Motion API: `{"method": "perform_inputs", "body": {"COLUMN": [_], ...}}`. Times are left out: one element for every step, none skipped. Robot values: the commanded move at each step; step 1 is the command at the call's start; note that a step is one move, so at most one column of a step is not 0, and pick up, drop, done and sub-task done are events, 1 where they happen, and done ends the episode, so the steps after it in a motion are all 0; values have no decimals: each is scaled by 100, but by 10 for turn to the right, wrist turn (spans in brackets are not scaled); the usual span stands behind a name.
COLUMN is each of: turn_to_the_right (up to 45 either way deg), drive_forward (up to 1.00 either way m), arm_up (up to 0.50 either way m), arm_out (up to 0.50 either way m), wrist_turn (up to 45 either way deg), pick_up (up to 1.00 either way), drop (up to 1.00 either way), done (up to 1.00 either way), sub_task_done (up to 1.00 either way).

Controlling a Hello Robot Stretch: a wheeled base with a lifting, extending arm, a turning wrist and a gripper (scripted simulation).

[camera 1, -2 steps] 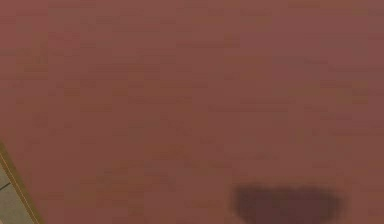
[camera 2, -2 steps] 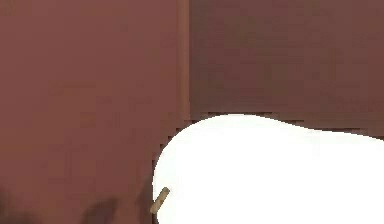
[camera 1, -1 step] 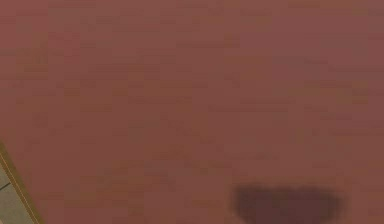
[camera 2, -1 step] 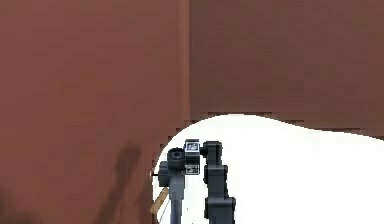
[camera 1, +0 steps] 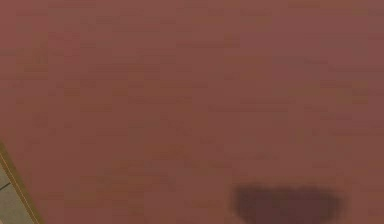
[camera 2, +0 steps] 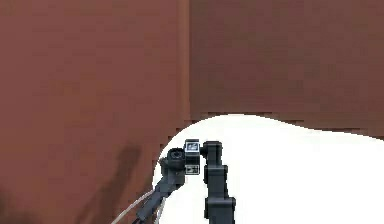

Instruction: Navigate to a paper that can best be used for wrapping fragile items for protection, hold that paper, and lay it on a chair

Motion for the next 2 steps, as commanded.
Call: {"method": "perform_inputs", "body": {"turn_to_the_right": [0, 0], "drive_forward": [0, 0], "arm_up": [0, 0], "arm_out": [0, 0], "wrist_turn": [450, 450], "pick_up": [0, 0], "drop": [0, 0], "done": [0, 0], "sub_task_done": [0, 0]}}
